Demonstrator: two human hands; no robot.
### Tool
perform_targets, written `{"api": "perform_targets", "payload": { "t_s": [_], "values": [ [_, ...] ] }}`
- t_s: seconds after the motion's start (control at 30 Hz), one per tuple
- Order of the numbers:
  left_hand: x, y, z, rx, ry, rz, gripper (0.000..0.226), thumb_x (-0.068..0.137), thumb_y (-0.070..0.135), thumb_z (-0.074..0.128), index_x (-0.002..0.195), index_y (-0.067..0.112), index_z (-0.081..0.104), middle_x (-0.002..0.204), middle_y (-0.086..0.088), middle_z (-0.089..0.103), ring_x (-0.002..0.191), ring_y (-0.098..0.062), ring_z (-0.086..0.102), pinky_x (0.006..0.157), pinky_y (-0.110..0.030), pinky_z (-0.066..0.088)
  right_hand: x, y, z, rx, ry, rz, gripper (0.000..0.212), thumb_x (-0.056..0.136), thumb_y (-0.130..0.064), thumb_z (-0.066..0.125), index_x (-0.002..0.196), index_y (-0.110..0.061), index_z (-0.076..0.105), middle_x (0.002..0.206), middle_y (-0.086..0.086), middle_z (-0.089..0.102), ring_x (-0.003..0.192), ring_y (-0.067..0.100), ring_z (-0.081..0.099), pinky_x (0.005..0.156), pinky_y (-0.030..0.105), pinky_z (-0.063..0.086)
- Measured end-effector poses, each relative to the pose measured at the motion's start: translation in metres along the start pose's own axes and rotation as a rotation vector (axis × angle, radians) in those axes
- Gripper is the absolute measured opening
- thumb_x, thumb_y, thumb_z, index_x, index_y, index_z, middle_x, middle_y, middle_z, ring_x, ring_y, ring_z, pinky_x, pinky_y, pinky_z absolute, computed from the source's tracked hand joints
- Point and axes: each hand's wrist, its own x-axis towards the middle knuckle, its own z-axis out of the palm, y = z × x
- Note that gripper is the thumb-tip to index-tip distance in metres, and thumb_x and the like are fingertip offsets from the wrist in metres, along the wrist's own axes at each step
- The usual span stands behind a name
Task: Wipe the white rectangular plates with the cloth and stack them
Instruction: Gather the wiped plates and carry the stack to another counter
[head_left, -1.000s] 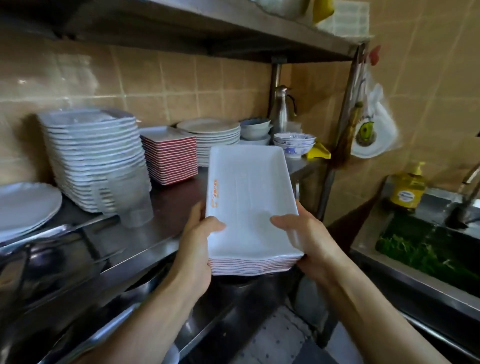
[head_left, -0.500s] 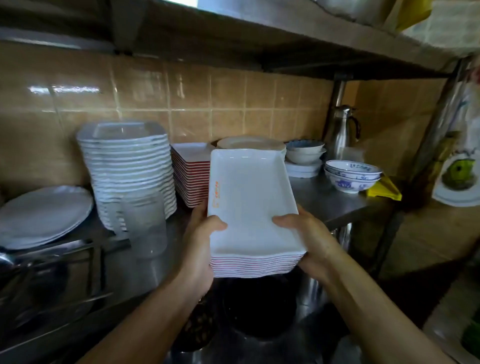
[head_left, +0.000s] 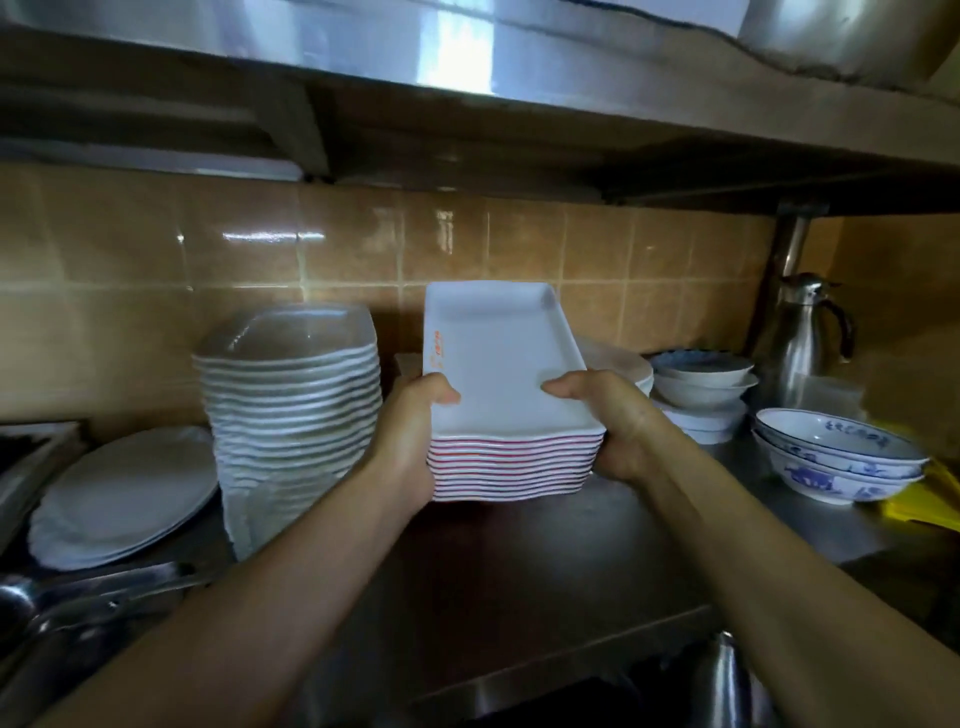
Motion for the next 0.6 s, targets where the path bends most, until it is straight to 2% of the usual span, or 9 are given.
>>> {"api": "perform_targets", "payload": {
  "t_s": [0.1,0.27,0.3,0.33,0.37,0.4,0.43,0.53,0.6],
  "values": [
    [0.021,0.005,0.012,0.002,0.072,0.017,0.052,0.079,-0.001,0.038,0.13,0.0,0.049,0.127,-0.024,0.057,0.114,-0.042,0.055,0.097,-0.048,0.043,0.03,-0.016,-0.007,-0.018,-0.038,0.054,0.013,0.087,-0.003,0.048,0.093,-0.003,0.059,0.083,0.014,0.066,0.074,0.028,0.062,0.067,0.035,0.051],
    [0.037,0.006,0.029,-0.044,0.166,-0.018,0.046,0.081,0.002,0.037,0.123,-0.003,0.056,0.118,-0.023,0.062,0.109,-0.041,0.058,0.096,-0.045,0.047,0.067,-0.03,-0.017,-0.081,-0.125,0.143,0.011,0.087,-0.007,0.049,0.088,-0.006,0.06,0.063,0.011,0.069,0.062,0.027,0.064,0.057,0.03,0.048],
    [0.038,0.006,0.03,-0.045,0.182,-0.03,0.041,0.081,0.002,0.037,0.115,-0.004,0.059,0.108,-0.022,0.066,0.101,-0.038,0.063,0.09,-0.042,0.051,0.071,-0.03,-0.019,-0.083,-0.142,0.157,0.011,0.087,-0.007,0.049,0.089,-0.006,0.06,0.062,0.011,0.069,0.058,0.026,0.064,0.055,0.028,0.048],
    [0.038,0.006,0.032,-0.044,0.192,-0.043,0.033,0.082,0.002,0.036,0.101,-0.005,0.062,0.092,-0.019,0.07,0.086,-0.034,0.067,0.078,-0.036,0.055,0.075,-0.03,-0.02,-0.083,-0.157,0.168,0.012,0.087,-0.007,0.048,0.09,-0.005,0.059,0.062,0.012,0.068,0.057,0.027,0.064,0.054,0.028,0.048],
    [0.039,0.006,0.033,-0.046,0.197,-0.06,0.027,0.082,0.002,0.035,0.087,-0.002,0.061,0.074,-0.014,0.07,0.069,-0.029,0.068,0.064,-0.03,0.055,0.078,-0.03,-0.021,-0.082,-0.17,0.177,0.013,0.086,-0.007,0.048,0.092,-0.004,0.059,0.063,0.013,0.068,0.058,0.028,0.064,0.054,0.028,0.048],
    [0.04,0.006,0.033,-0.036,0.204,-0.079,0.024,0.082,0.002,0.035,0.079,0.003,0.059,0.064,-0.01,0.067,0.058,-0.026,0.065,0.057,-0.027,0.053,0.08,-0.03,-0.022,-0.075,-0.181,0.188,0.014,0.086,-0.007,0.048,0.094,-0.004,0.059,0.065,0.014,0.068,0.061,0.029,0.064,0.055,0.029,0.048],
    [0.041,0.006,0.033,-0.025,0.219,-0.093,0.023,0.082,0.003,0.036,0.078,0.006,0.059,0.062,-0.009,0.067,0.056,-0.026,0.064,0.056,-0.027,0.053,0.082,-0.03,-0.023,-0.067,-0.187,0.199,0.014,0.086,-0.007,0.049,0.095,-0.003,0.059,0.066,0.015,0.068,0.063,0.03,0.063,0.057,0.031,0.048],
    [0.043,0.005,0.034,0.0,0.246,-0.106,0.025,0.08,0.004,0.038,0.087,0.006,0.061,0.077,-0.013,0.067,0.069,-0.03,0.063,0.069,-0.034,0.052,0.085,-0.03,-0.025,-0.053,-0.211,0.214,0.012,0.086,-0.007,0.049,0.092,-0.004,0.059,0.062,0.013,0.069,0.057,0.029,0.066,0.056,0.03,0.049],
    [0.046,0.006,0.032,0.024,0.262,-0.108,0.025,0.079,0.003,0.039,0.086,0.007,0.062,0.075,-0.012,0.068,0.067,-0.03,0.063,0.07,-0.034,0.051,0.086,-0.029,-0.025,-0.051,-0.224,0.211,0.016,0.085,-0.008,0.05,0.097,-0.004,0.06,0.065,0.013,0.069,0.061,0.029,0.066,0.058,0.032,0.049]
  ]
}}
